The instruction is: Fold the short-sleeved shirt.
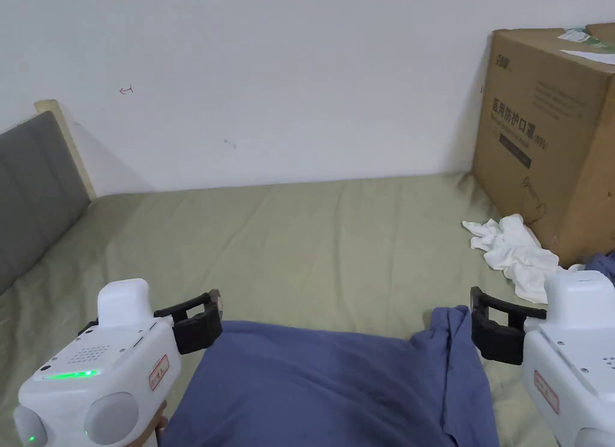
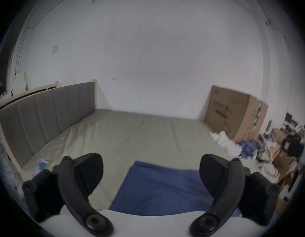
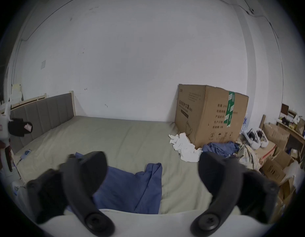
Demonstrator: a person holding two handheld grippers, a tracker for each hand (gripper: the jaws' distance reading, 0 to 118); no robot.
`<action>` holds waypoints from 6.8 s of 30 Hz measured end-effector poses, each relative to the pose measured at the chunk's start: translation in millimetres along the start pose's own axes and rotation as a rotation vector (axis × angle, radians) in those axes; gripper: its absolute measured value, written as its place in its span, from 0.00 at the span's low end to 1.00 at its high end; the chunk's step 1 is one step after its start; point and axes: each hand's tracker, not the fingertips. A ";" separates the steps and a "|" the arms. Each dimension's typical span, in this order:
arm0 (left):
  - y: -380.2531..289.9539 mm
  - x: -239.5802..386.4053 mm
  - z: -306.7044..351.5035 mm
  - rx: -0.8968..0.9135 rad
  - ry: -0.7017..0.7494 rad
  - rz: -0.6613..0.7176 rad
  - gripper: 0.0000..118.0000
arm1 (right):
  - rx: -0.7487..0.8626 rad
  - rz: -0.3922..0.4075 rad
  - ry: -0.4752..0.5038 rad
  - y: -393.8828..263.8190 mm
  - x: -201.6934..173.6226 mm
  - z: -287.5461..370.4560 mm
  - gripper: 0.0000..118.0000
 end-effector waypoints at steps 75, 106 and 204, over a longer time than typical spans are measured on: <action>-47.2 -52.9 -291.8 -0.553 -0.120 -0.038 0.10 | -0.772 -0.176 0.028 -185.6 20.2 -321.0 0.05; 252.0 -67.3 -128.8 0.062 -0.015 0.006 0.10 | 0.145 -0.203 0.240 199.7 22.4 -192.1 0.05; -34.2 -71.9 36.7 -0.040 0.111 0.025 1.00 | -0.094 -0.058 0.044 -40.1 -28.3 -8.3 1.00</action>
